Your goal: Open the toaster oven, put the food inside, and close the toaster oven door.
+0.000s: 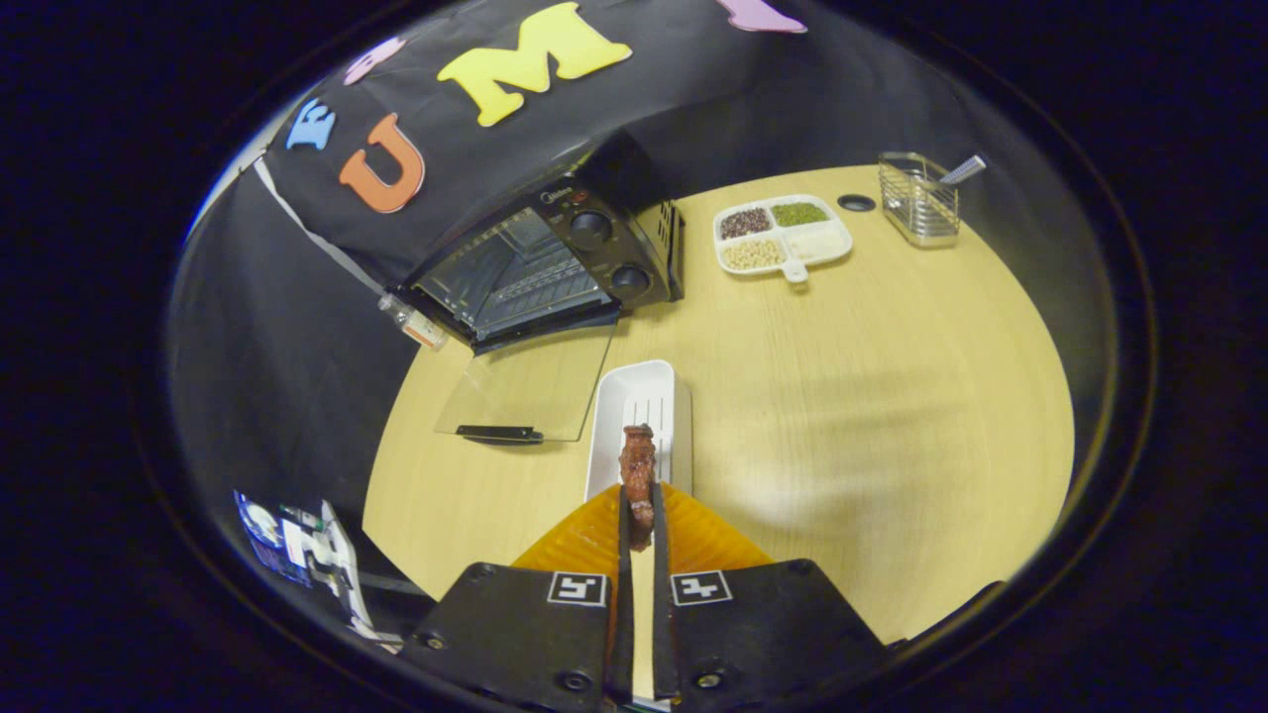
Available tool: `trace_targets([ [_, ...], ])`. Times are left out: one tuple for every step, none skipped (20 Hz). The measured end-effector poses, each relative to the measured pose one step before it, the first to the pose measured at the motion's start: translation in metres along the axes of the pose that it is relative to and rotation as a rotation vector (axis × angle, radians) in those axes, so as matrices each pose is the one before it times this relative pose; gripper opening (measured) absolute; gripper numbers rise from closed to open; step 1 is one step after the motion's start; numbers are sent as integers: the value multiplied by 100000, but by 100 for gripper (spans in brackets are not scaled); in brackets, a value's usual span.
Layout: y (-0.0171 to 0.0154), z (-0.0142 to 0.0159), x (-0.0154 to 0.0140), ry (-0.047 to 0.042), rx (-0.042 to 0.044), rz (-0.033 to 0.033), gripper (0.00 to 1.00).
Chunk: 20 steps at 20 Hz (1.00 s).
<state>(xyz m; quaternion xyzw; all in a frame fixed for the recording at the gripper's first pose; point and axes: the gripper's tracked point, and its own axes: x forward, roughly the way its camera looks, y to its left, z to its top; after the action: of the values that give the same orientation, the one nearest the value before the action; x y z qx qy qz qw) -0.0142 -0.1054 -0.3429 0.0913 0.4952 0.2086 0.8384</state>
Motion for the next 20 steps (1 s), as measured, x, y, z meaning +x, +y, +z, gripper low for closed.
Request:
trace_targets([
  [509,153,-447,-1675,-2473,-1920,11],
  [689,201,-521,-1358,-1619,-1453,11],
  [916,92,-755,-1795,-2902,-831,11],
  [876,281,-731,-1750,-3022,-899,11],
  [720,273,-610,-2112,-2572,-1287,11],
  [682,506,-608,-2345,-2865,-1614,11],
  [837,323,-669,-2251,-2791,-1009,11],
  [1018,450,-469,-1929,-2231,-224,11],
  [1103,90,-506,-1402,-1629,379,11],
  [1227,150,-376,-1228,-2510,586,11],
  [1047,170,-324,-1607,-3274,18,11],
  [939,211,-232,-1898,-4061,-1164,11],
  [706,99,-100,-2037,-4424,-1790,11],
  [901,258,17,-2400,-4074,-1756,11],
  [1096,-25,7,-1765,-3116,-890,11],
  [1360,-142,182,-577,-2635,426,11],
  [1596,-255,316,-713,-1802,1400,10],
  [1311,135,224,-1167,-802,1315,10],
  [1028,298,331,-1537,-940,510,10],
  [803,531,351,-2297,-551,-99,11],
])
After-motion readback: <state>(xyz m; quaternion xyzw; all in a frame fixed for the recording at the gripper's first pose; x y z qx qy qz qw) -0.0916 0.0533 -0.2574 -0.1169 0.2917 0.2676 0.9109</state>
